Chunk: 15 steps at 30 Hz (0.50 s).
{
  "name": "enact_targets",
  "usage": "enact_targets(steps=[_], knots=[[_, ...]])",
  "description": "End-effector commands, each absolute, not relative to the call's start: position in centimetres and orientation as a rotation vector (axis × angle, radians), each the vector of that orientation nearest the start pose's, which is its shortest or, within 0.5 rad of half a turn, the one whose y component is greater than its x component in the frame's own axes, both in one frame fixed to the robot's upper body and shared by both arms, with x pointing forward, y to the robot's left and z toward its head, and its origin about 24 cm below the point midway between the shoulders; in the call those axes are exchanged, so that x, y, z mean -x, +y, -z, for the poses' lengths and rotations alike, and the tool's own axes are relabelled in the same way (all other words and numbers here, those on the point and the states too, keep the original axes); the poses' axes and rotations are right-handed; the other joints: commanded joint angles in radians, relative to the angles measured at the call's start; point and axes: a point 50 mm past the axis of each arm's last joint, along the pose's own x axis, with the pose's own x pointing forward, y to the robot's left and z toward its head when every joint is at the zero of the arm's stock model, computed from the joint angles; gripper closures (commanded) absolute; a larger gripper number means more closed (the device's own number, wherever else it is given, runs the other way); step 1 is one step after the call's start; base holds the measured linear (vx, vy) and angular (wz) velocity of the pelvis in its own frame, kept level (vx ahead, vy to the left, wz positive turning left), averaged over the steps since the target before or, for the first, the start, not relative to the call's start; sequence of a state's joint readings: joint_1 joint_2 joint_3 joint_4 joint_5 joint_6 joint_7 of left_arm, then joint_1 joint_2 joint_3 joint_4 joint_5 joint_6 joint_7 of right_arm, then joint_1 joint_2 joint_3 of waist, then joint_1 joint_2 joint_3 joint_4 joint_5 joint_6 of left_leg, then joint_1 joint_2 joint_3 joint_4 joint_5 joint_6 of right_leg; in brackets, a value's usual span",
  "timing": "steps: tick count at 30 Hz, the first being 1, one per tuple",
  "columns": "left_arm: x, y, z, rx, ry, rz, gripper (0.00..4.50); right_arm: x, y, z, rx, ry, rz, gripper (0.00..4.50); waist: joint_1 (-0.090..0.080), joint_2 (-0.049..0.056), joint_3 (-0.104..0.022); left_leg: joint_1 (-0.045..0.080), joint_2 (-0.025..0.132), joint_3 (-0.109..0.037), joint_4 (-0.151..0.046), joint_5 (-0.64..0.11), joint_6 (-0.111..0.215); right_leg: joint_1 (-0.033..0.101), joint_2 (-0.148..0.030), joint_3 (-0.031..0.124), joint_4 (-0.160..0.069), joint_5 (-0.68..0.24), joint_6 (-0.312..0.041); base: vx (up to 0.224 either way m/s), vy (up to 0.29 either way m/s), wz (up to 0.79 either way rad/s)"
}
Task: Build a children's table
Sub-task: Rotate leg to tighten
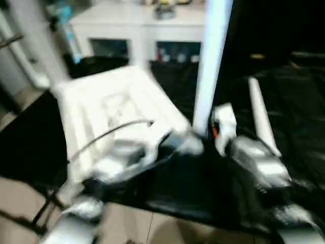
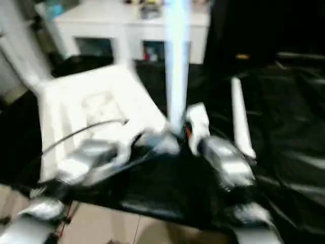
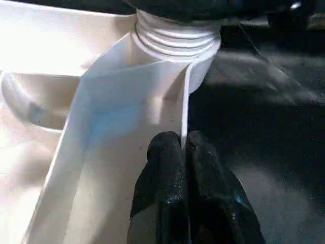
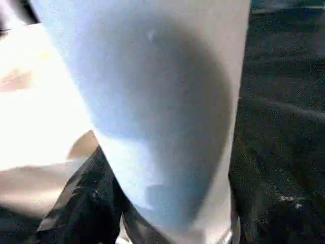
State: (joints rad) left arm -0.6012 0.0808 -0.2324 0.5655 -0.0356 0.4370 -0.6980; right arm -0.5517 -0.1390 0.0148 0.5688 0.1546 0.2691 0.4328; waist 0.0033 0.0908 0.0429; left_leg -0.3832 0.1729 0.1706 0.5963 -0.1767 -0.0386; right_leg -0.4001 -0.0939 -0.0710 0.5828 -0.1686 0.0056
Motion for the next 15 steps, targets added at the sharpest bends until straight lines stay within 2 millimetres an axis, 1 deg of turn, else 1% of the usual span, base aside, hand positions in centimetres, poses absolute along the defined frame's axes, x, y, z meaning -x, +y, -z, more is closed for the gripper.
enact_targets(steps=[1, 2, 3, 4, 5, 6, 7, 8, 9, 10, 11, 12, 13, 14, 15], knots=[[-33.5, 6.0, -6.3, -0.115, 0.375, 0.925, 4.50, -32.8, -9.7, -2.0, -0.071, 0.434, -0.597, 1.98, -0.001, -0.019, -0.055, 0.011, 0.029, -0.021, -0.075, -0.371, 0.030, 0.034, -0.048, 0.021, -0.103, -0.507, -0.128, 0.000, 0.000, 0.00], [-33.5, 5.9, -6.2, -0.118, 0.375, 0.927, 4.50, -32.8, -9.7, -2.0, -0.072, 0.432, -0.599, 1.98, -0.001, -0.018, -0.056, 0.010, 0.029, -0.021, -0.075, -0.367, 0.033, 0.036, -0.048, 0.021, -0.100, -0.500, -0.132, 0.000, 0.000, 0.00], [-33.4, 5.9, -6.2, -0.136, 0.375, 0.937, 4.50, -32.8, -9.4, -2.1, -0.079, 0.423, -0.607, 1.64, 0.000, -0.017, -0.056, 0.010, 0.030, -0.021, -0.075, -0.365, 0.035, 0.038, -0.048, 0.021, -0.099, -0.495, -0.135, 0.000, 0.000, 0.00], [-33.1, 5.9, -6.0, -0.164, 0.374, 0.971, 4.50, -32.9, -8.8, -2.5, -0.107, 0.402, -0.635, 1.43, -0.002, -0.022, -0.057, 0.009, 0.033, -0.020, -0.078, -0.360, 0.040, 0.038, -0.048, 0.023, -0.097, -0.467, -0.147, 0.000, 0.000, 0.00], [-33.1, 5.9, -6.0, -0.165, 0.374, 0.973, 4.50, -32.9, -8.8, -2.5, -0.105, 0.400, -0.635, 1.27, -0.001, -0.018, -0.058, 0.008, 0.034, -0.022, -0.078, -0.359, 0.040, 0.040, -0.050, 0.023, -0.093, -0.461, -0.152, 0.000, 0.000, 0.00], [-32.8, 6.1, -6.0, -0.183, 0.373, 1.006, 4.50, -33.1, -9.0, -2.9, -0.089, 0.376, -0.652, 1.27, -0.004, -0.015, -0.058, 0.006, 0.036, -0.023, -0.080, -0.358, 0.038, 0.042, -0.050, 0.023, -0.090, -0.442, -0.158, 0.000, 0.000, 0.00], [-32.7, 6.2, -6.0, -0.192, 0.370, 1.019, 4.50, -33.1, -9.1, -3.1, -0.081, 0.369, -0.662, 1.21, -0.004, -0.016, -0.058, 0.005, 0.037, -0.024, -0.081, -0.362, 0.038, 0.043, -0.050, 0.024, -0.089, -0.432, -0.161, 0.000, 0.000, 0.00], [-32.5, 6.4, -6.0, -0.200, 0.365, 1.040, 4.50, -33.0, -9.2, -3.3, -0.074, 0.356, -0.690, 1.09, -0.006, -0.014, -0.061, 0.007, 0.039, -0.023, -0.081, -0.361, 0.038, 0.042, -0.050, 0.026, -0.085, -0.401, -0.174, 0.000, 0.000, 0.00], [-32.2, 6.8, -5.9, -0.202, 0.370, 1.069, 4.50, -32.9, -9.7, -3.7, -0.040, 0.337, -0.731, 0.96, -0.006, -0.030, -0.062, 0.004, 0.038, -0.020, -0.079, -0.340, 0.048, 0.046, -0.050, 0.028, -0.081, -0.374, -0.187, 0.000, 0.000, 0.00], [-31.9, 7.0, -6.0, -0.211, 0.360, 1.104, 4.50, -32.6, -10.1, -4.0, 0.000, 0.324, -0.778, 0.87, -0.004, -0.025, -0.063, 0.005, 0.042, -0.018, -0.078, -0.318, 0.054, 0.045, -0.051, 0.030, -0.078, -0.348, -0.198, 0.000, 0.000, 0.00], [-31.9, 7.1, -6.0, -0.212, 0.360, 1.109, 4.50, -32.6, -10.2, -4.1, 0.006, 0.322, -0.786, 0.82, -0.002, -0.023, -0.065, 0.004, 0.043, -0.019, -0.077, -0.305, 0.057, 0.047, -0.051, 0.030, -0.075, -0.327, -0.203, 0.000, 0.000, 0.00], [-31.5, 7.5, -6.0, -0.217, 0.360, 1.148, 4.50, -32.2, -10.7, -4.3, 0.050, 0.312, -0.849, 0.82, 0.002, -0.024, -0.066, 0.006, 0.044, -0.015, -0.075, -0.280, 0.066, 0.046, -0.050, 0.032, -0.073, -0.284, -0.212, 0.000, 0.000, 0.00], [-31.3, 7.7, -6.0, -0.220, 0.361, 1.166, 4.50, -32.0, -11.0, -4.5, 0.069, 0.309, -0.880, 0.82, 0.005, -0.031, -0.067, 0.007, 0.043, -0.013, -0.073, -0.267, 0.073, 0.046, -0.049, 0.033, -0.071, -0.265, -0.217, 0.000, 0.000, 0.00], [-30.6, 8.3, -6.0, -0.230, 0.356, 1.247, 4.50, -31.1, -12.0, -5.0, 0.112, 0.300, -0.987, 0.82, 0.010, -0.029, -0.068, 0.006, 0.045, -0.011, -0.071, -0.238, 0.085, 0.047, -0.050, 0.035, -0.065, -0.226, -0.232, 0.054, -0.001, 0.05], [-30.3, 8.6, -5.9, -0.229, 0.360, 1.280, 4.50, -30.7, -12.4, -5.2, 0.123, 0.302, -1.024, 0.82, 0.016, -0.028, -0.073, 0.008, 0.047, -0.011, -0.066, -0.200, 0.102, 0.050, -0.049, 0.036, -0.057, -0.165, -0.244, 0.083, 0.001, 0.06]])
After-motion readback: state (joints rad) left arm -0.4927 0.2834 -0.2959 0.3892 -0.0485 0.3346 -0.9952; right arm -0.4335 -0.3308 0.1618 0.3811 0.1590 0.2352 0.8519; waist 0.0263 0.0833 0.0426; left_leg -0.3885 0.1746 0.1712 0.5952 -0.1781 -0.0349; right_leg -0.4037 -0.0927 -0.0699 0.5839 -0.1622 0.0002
